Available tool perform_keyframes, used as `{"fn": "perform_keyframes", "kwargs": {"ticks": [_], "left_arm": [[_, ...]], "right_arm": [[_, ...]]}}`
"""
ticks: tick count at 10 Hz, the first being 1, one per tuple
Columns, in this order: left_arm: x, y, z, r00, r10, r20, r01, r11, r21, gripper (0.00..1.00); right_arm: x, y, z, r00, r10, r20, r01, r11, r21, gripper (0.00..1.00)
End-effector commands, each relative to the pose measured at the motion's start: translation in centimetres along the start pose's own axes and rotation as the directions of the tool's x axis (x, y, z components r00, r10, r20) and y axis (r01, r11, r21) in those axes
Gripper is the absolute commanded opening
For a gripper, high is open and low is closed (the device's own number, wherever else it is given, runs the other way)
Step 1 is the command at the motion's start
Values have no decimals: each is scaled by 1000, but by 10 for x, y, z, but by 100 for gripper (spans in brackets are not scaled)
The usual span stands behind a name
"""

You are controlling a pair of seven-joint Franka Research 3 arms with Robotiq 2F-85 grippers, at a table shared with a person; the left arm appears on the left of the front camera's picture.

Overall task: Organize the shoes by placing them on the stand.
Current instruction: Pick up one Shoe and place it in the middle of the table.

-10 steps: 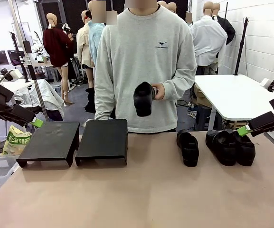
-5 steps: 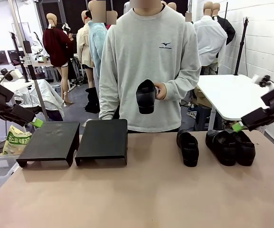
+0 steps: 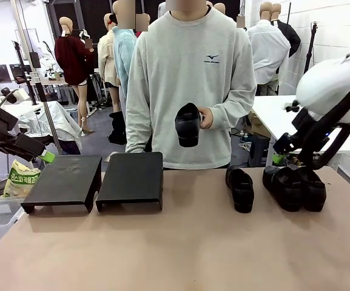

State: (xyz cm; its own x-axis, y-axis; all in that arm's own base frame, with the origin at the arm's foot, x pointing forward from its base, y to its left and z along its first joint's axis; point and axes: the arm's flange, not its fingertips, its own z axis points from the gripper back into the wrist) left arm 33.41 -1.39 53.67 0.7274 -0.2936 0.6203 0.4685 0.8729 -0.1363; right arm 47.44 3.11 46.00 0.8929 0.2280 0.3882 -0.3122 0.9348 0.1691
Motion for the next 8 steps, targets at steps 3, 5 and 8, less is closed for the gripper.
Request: {"fn": "perform_keyframes", "kwargs": {"ticks": [3,5,8], "left_arm": [[-1,2,1,1000,-1,0,1,1000,2,100],[-1,2,1,1000,-1,0,1,1000,2,100],[-1,2,1,1000,-1,0,1,1000,2,100]], "right_arm": [[30,-11,-38,988,-64,-138,55,996,-69,100],[33,-14,-59,981,-70,-180,59,996,-68,100],[36,-14,-73,976,-82,-200,64,994,-94,100]]}}
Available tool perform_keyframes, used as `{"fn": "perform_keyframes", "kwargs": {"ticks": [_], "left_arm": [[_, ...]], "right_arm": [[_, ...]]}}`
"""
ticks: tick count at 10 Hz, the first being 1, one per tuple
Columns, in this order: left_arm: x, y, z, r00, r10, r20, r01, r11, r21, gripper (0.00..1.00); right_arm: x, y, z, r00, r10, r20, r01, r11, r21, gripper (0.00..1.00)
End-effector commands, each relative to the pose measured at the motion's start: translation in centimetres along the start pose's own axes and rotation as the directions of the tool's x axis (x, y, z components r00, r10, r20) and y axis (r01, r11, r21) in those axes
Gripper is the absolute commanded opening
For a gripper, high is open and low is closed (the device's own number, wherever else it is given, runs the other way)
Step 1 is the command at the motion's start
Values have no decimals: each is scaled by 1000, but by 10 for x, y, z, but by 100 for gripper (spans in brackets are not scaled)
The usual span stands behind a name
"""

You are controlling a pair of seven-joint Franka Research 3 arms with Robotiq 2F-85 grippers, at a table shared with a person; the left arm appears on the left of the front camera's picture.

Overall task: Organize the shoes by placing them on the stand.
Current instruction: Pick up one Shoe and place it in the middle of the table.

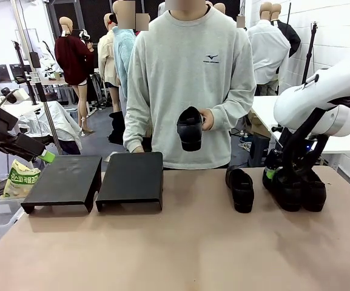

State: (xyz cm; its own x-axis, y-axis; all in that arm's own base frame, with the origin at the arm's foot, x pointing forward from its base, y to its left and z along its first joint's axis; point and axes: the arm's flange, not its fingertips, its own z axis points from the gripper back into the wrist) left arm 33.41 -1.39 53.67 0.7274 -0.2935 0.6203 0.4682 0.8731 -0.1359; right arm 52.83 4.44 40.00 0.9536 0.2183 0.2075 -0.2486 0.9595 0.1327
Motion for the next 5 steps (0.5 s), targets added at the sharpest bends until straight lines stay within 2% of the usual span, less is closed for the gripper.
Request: {"fn": "perform_keyframes", "kwargs": {"ticks": [1,5], "left_arm": [[-1,2,1,1000,-1,0,1,1000,1,100],[-1,2,1,1000,-1,0,1,1000,1,100]], "right_arm": [[-2,0,4,1000,2,8,-2,1000,7,100],[0,0,2,1000,0,4,0,1000,-1,100]]}}
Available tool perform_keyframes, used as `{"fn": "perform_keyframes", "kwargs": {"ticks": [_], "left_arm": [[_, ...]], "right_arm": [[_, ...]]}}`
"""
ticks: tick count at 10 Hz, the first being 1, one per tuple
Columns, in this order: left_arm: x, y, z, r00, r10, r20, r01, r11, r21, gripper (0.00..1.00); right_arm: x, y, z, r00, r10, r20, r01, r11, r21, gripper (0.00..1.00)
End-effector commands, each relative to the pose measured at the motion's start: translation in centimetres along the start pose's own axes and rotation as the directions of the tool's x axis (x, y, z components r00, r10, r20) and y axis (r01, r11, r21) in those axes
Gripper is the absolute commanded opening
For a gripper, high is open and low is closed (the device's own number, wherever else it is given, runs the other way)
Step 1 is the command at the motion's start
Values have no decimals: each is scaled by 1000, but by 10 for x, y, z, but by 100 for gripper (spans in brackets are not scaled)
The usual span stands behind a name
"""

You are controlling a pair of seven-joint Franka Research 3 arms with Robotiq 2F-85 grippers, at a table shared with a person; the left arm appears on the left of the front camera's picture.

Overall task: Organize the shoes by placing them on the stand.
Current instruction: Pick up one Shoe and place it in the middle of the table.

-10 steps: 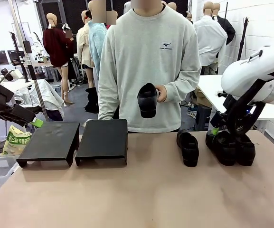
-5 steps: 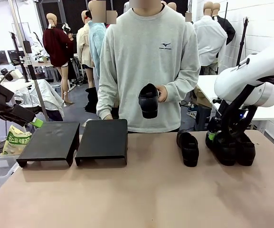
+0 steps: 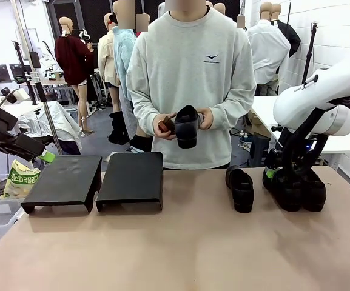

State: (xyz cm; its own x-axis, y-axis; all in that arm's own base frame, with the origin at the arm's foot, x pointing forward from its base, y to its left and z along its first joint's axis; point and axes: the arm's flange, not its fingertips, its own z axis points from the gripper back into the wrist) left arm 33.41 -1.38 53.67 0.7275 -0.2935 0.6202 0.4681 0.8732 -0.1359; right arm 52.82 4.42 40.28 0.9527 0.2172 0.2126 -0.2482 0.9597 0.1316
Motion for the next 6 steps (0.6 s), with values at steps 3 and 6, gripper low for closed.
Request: {"fn": "perform_keyframes", "kwargs": {"ticks": [3,6], "left_arm": [[-1,2,1,1000,-1,0,1,1000,1,100],[-1,2,1,1000,-1,0,1,1000,1,100]], "right_arm": [[20,9,-20,999,-23,-49,17,992,-121,100],[22,8,-37,997,-53,-62,44,990,-133,100]]}}
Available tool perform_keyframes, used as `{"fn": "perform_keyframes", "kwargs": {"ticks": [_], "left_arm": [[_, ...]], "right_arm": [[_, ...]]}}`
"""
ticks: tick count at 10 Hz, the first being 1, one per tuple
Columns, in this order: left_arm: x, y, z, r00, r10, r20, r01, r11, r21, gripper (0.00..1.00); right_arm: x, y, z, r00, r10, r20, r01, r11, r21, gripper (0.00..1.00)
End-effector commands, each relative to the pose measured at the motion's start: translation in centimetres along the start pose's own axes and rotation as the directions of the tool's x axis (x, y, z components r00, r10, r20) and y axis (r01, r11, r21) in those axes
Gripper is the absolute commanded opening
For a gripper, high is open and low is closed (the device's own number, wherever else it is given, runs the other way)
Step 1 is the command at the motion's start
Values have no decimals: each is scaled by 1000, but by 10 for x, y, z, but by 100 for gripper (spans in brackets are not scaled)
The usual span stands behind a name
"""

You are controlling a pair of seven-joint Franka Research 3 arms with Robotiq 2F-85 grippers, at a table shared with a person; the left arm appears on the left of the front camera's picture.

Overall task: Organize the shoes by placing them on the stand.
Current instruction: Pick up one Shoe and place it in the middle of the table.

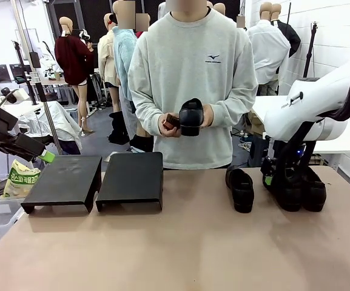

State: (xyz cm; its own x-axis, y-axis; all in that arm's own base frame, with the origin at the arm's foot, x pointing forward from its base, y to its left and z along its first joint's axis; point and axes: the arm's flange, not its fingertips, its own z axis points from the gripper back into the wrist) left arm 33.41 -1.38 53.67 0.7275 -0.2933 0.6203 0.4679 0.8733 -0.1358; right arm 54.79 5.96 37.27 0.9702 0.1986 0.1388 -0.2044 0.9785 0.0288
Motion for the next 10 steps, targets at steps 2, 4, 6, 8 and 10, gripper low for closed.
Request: {"fn": "perform_keyframes", "kwargs": {"ticks": [2,4,6,8,10], "left_arm": [[-1,2,1,1000,-1,0,1,1000,1,100],[-1,2,1,1000,-1,0,1,1000,1,100],[-1,2,1,1000,-1,0,1,1000,1,100],[-1,2,1,1000,-1,0,1,1000,1,100],[-1,2,1,1000,-1,0,1,1000,1,100]], "right_arm": [[9,1,-11,999,-43,-5,43,999,-31,100],[12,1,-20,999,-36,-7,36,998,-42,100],[13,1,-22,999,-44,-5,44,997,-67,64],[15,3,-25,999,-51,-1,51,995,-83,29],[17,6,-27,998,-65,-3,64,993,-96,0]]}}
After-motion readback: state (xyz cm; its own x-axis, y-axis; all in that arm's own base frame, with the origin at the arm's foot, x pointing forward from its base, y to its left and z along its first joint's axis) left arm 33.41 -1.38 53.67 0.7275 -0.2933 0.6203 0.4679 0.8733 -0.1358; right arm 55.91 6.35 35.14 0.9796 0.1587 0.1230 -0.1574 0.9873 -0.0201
